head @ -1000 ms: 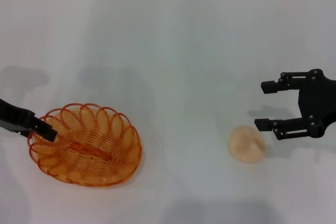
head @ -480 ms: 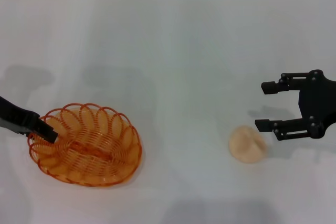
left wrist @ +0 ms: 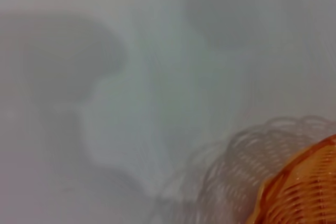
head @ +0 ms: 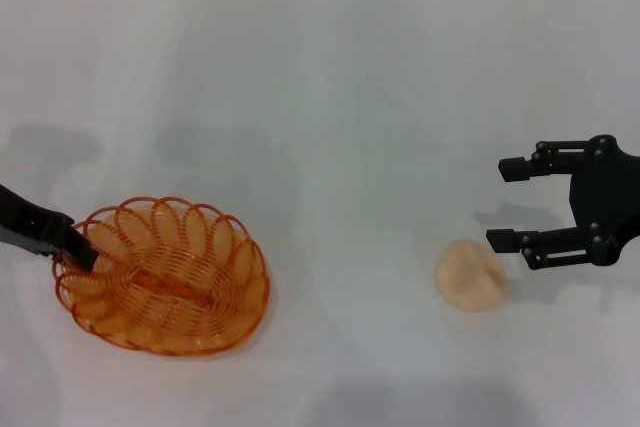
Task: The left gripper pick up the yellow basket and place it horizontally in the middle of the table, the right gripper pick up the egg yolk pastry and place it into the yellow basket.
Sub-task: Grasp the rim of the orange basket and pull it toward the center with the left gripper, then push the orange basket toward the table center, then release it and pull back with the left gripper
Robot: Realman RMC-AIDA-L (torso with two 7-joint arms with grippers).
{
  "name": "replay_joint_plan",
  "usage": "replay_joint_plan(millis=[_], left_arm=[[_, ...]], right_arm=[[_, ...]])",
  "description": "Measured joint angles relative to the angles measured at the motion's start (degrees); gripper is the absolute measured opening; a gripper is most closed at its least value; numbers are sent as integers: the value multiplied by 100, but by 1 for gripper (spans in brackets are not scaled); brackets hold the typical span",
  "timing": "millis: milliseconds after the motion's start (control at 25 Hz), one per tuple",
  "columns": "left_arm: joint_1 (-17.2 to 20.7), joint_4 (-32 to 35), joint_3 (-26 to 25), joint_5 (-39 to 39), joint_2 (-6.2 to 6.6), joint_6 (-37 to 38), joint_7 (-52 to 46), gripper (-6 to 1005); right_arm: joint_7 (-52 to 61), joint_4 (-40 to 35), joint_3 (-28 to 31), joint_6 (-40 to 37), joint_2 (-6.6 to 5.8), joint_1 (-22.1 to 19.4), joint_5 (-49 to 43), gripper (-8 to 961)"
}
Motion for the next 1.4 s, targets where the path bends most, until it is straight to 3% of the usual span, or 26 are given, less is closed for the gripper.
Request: replay_joint_plan(millis=[160, 480, 920, 1400], left_arm=[[0, 0, 0, 31, 0, -8, 0, 226], [-60, -172, -2, 65, 23, -27, 51, 130], [-188, -151, -3, -22, 48, -2, 80, 104], [-315, -148, -264, -685, 76, -155, -340, 86]], right_arm=[[1, 0, 0, 4, 0, 1, 0, 762], [1, -1, 0, 1, 0, 11, 0, 762], [1, -1, 4, 5, 0, 10, 0, 761], [-3, 112, 64, 45, -7, 42, 67, 761]])
